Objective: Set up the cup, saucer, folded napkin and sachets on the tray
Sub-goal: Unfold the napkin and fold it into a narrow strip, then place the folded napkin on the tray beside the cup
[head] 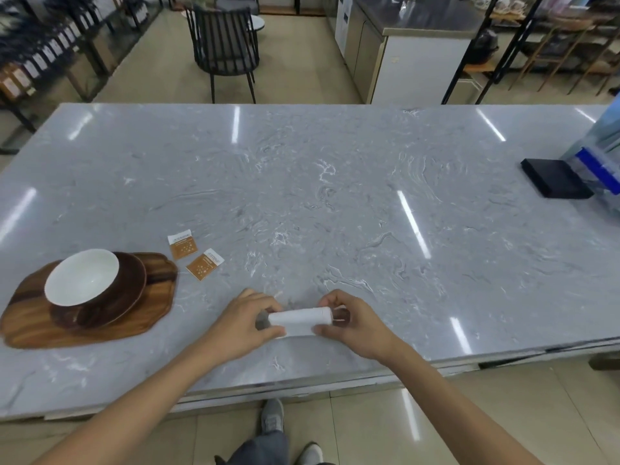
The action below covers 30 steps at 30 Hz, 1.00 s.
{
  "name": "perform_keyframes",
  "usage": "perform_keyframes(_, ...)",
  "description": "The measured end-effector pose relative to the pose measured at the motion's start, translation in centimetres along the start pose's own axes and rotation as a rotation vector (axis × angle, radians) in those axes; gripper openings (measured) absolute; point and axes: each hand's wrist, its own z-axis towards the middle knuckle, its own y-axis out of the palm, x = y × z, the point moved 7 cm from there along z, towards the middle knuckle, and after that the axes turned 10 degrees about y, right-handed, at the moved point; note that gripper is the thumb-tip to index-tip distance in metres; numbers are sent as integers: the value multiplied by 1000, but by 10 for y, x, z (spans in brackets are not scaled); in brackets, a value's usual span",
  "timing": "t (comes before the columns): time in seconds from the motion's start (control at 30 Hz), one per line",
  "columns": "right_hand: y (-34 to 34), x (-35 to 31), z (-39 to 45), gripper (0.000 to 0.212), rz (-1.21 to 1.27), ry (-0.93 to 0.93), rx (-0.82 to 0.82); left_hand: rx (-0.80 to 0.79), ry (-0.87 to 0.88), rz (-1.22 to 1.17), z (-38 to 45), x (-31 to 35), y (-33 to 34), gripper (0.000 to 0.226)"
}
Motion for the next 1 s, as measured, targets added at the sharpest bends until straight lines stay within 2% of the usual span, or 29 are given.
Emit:
perform_keyframes(0.1, -2, -11, -10, 32, 38, -70, 4, -7, -41, -26, -19, 8, 5, 20)
perform_keyframes(0.2, 2, -29, -20, 41, 147, -144, -12, 35, -96, -198, -38, 16, 6, 24)
perform_keyframes(0.33, 9, -58, -22, 48, 215, -159, -61, 124, -12, -294, -52, 44, -13, 70)
perform_keyframes(0.53, 32, -116, -15, 26, 255, -200, -103, 201, 31, -358, -79, 64, -58, 77)
perform_keyframes(0.7, 84, -145, -10, 12, 336, -187, -190, 291, -27, -504, -111, 41, -89, 84)
perform_keyframes(0.87, 153, -163, -10, 39, 415, -105, -325, 510, -89, -582, -156, -7, -120, 70)
perform_keyframes(1.0, 219, -174, -16, 56, 414, -59, -381, 705, -165, -690, -192, -53, -146, 70)
